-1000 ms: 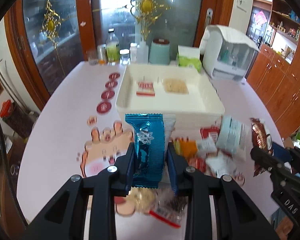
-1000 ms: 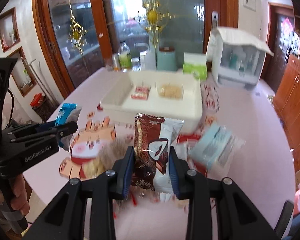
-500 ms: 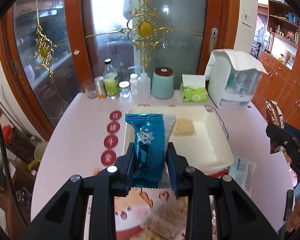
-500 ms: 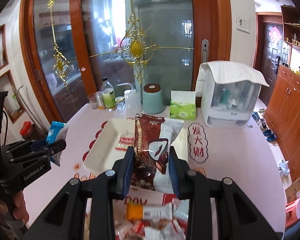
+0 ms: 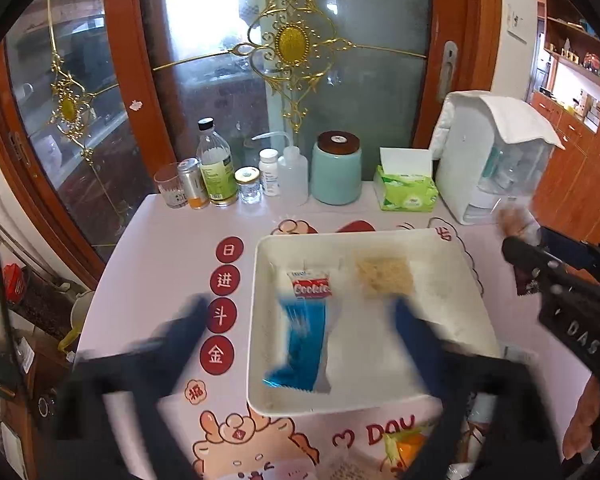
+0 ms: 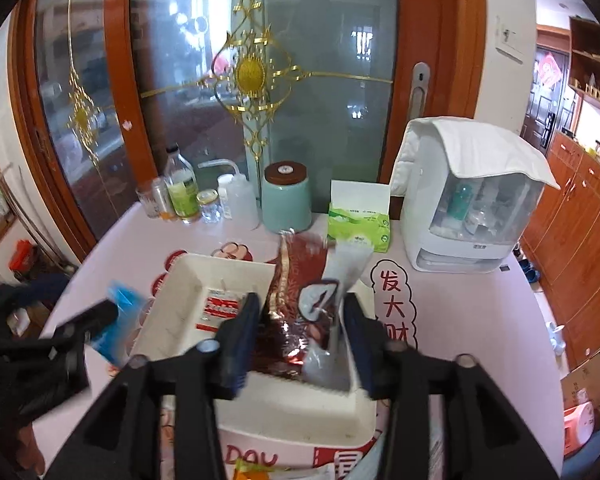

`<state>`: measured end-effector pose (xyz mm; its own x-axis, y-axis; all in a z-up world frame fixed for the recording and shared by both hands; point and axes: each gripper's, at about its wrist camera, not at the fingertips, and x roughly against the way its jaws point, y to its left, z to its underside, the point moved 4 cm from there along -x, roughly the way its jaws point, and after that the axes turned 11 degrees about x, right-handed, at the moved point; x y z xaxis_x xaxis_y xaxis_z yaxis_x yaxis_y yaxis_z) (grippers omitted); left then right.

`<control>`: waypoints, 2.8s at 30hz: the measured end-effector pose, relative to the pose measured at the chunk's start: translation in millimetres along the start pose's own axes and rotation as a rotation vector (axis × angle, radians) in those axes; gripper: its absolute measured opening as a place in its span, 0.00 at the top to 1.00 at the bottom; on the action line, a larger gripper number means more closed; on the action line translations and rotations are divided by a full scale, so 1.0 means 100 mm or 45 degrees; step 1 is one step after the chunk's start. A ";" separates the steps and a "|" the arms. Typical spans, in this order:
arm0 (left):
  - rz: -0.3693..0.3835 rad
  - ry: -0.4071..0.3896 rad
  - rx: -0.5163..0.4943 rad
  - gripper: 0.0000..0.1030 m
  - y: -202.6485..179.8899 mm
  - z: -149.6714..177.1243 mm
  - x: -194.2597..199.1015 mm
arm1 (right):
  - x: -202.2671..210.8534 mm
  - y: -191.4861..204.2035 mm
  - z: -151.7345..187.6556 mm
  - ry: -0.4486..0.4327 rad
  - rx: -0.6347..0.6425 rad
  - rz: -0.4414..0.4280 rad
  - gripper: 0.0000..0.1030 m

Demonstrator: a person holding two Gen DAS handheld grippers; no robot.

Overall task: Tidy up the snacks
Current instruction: 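Lower both held snacks into the white tray and open both tools, then move both tools back over the remaining snacks, then grasp clear pastry bag with left tool while right tool grasps white bag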

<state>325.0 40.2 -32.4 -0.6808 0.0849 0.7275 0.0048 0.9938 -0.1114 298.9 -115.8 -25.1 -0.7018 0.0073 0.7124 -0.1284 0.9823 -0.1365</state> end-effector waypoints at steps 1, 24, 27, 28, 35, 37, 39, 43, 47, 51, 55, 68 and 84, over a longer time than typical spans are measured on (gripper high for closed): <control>-0.005 -0.010 0.000 0.02 0.02 0.01 0.00 | -0.02 0.00 0.02 0.004 0.005 0.008 0.46; -0.031 -0.015 -0.010 0.02 0.15 0.25 0.33 | 0.27 -0.09 0.36 0.067 -0.102 -0.085 0.41; -0.023 -0.025 -0.024 0.02 0.12 0.34 0.49 | 0.46 -0.11 0.45 0.056 -0.098 -0.089 0.41; -0.022 -0.029 -0.028 0.02 0.11 0.38 0.54 | 0.51 -0.12 0.49 0.053 -0.099 -0.091 0.40; -0.010 -0.029 -0.075 0.02 0.04 0.67 0.90 | 0.87 -0.17 0.88 0.093 -0.095 -0.132 0.30; 0.006 -0.017 -0.081 0.02 0.03 0.76 1.02 | 0.95 -0.17 1.03 0.122 -0.101 -0.141 0.29; 0.019 0.003 -0.089 0.02 0.03 0.84 1.11 | 1.01 -0.17 1.18 0.153 -0.106 -0.157 0.29; 0.001 0.053 -0.104 0.02 0.06 1.03 1.21 | 1.12 -0.15 1.45 0.185 -0.084 -0.145 0.29; 0.035 0.116 -0.123 0.02 0.09 1.24 1.21 | 1.11 -0.16 1.71 0.240 -0.127 -0.133 0.29; 0.100 0.230 -0.177 0.02 0.08 1.50 1.01 | 0.97 -0.18 1.99 0.341 -0.244 -0.197 0.29; 0.176 0.350 -0.279 0.02 0.00 1.80 0.71 | 0.78 -0.20 2.25 0.459 -0.375 -0.180 0.29; 0.198 0.666 -0.543 0.02 -0.18 2.55 -0.35 | 0.12 -0.01 2.76 0.734 -0.731 -0.099 0.29; 0.240 0.730 -0.537 0.02 -0.15 2.62 -0.71 | -0.17 0.07 2.90 0.807 -1.006 -0.092 0.28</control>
<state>181.4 0.3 -260.3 -0.1510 0.1666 0.9744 0.4436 0.8923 -0.0838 106.2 -162.9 -237.7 -0.1800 -0.1846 0.9662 0.5057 0.8251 0.2518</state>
